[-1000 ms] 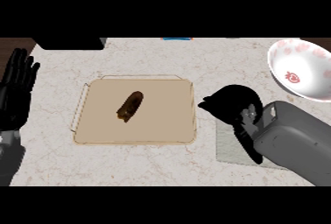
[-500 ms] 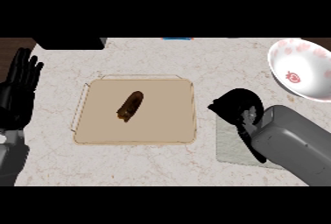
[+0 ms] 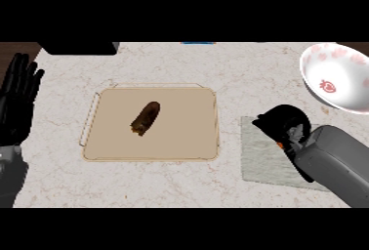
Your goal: Pick the squash from the placemat and place it in the bowl
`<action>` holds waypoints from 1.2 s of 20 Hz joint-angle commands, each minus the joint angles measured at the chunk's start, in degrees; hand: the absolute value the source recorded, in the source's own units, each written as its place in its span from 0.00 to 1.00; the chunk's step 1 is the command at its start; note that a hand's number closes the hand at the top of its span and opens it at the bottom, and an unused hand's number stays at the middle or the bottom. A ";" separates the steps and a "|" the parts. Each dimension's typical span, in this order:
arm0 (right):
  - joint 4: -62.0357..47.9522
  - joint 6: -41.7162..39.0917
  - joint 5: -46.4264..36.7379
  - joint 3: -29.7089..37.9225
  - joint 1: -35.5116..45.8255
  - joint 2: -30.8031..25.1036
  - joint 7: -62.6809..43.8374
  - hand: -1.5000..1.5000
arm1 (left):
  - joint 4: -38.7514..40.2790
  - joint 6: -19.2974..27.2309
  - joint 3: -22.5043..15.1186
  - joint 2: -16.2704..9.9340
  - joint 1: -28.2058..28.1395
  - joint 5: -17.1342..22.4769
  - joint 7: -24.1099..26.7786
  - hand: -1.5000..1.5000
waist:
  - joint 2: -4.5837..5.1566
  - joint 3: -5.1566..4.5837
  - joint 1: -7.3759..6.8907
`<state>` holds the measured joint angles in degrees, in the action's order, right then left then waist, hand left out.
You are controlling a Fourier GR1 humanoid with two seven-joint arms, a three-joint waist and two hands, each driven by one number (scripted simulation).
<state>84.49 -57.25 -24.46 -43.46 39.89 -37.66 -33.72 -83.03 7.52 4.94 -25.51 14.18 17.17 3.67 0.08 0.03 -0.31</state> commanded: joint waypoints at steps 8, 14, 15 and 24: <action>-10.91 6.08 -13.26 0.72 -0.97 3.79 16.93 0.00 | -2.19 -1.11 1.90 0.53 1.13 -1.38 -3.18 0.50 | 0.04 0.00 -0.32; -13.81 7.15 -20.73 1.55 -2.40 3.28 22.30 0.00 | 0.91 -1.19 2.53 2.81 1.50 -3.77 -0.21 0.50 | 0.00 -0.03 0.03; -10.03 5.65 -20.26 3.11 -5.13 4.71 18.39 0.00 | -5.26 -2.34 2.70 2.36 -3.38 -2.50 -2.40 0.50 | -0.16 -0.03 -0.01; -22.67 11.35 -29.76 3.11 -4.28 7.13 28.79 0.00 | -2.86 -3.23 4.68 2.85 0.63 -3.27 -3.74 0.50 | 0.01 -0.02 -0.11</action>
<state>66.38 -47.89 -50.70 -40.47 35.77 -31.61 -8.30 -85.70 5.51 7.92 -21.74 13.22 12.94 1.89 0.05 0.00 -0.39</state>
